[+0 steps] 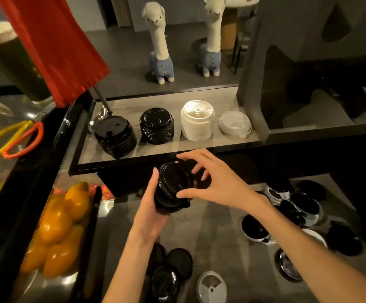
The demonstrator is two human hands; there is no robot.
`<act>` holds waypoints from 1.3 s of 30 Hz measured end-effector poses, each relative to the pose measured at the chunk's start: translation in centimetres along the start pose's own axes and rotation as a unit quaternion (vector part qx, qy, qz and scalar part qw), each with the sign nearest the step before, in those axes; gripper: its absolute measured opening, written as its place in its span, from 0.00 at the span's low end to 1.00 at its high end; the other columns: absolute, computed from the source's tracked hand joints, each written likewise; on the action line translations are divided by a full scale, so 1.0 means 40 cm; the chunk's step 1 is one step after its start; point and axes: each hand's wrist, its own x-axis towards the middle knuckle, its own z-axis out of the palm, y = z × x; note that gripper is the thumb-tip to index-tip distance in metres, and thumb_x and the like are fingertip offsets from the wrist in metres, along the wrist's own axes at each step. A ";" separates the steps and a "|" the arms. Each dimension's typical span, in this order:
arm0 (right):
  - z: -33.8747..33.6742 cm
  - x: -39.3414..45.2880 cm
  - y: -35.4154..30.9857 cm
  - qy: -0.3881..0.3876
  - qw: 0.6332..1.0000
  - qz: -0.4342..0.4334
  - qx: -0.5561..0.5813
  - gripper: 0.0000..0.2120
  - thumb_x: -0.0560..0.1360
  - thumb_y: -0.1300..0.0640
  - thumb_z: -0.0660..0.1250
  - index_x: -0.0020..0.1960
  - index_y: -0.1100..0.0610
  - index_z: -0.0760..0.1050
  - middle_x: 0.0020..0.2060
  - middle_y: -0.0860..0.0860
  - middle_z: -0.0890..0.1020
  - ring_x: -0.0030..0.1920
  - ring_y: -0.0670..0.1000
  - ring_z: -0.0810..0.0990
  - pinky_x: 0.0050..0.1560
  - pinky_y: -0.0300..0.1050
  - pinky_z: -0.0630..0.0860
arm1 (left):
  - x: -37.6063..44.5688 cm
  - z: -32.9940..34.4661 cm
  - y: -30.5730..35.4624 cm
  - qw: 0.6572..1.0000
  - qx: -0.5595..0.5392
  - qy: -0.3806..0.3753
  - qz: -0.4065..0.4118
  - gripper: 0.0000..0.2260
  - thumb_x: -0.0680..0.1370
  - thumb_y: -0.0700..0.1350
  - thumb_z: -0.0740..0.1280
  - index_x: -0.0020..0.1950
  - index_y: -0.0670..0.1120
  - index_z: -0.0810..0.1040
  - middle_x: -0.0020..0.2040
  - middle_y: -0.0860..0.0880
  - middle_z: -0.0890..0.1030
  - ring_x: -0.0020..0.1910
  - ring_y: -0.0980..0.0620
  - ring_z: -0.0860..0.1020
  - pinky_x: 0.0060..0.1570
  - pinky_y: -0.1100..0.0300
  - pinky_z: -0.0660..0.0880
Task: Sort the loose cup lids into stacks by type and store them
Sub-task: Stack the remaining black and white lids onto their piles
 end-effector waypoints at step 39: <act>-0.109 0.446 -0.138 -0.048 0.948 -0.016 -0.315 0.39 0.65 0.26 0.73 0.68 0.49 0.74 0.61 0.51 0.75 0.60 0.52 0.77 0.60 0.54 0.79 | 0.063 0.031 0.209 0.995 -0.076 0.059 0.025 0.19 0.85 0.57 0.58 0.65 0.46 0.78 0.61 0.34 0.83 0.64 0.32 0.79 0.59 0.37 0.79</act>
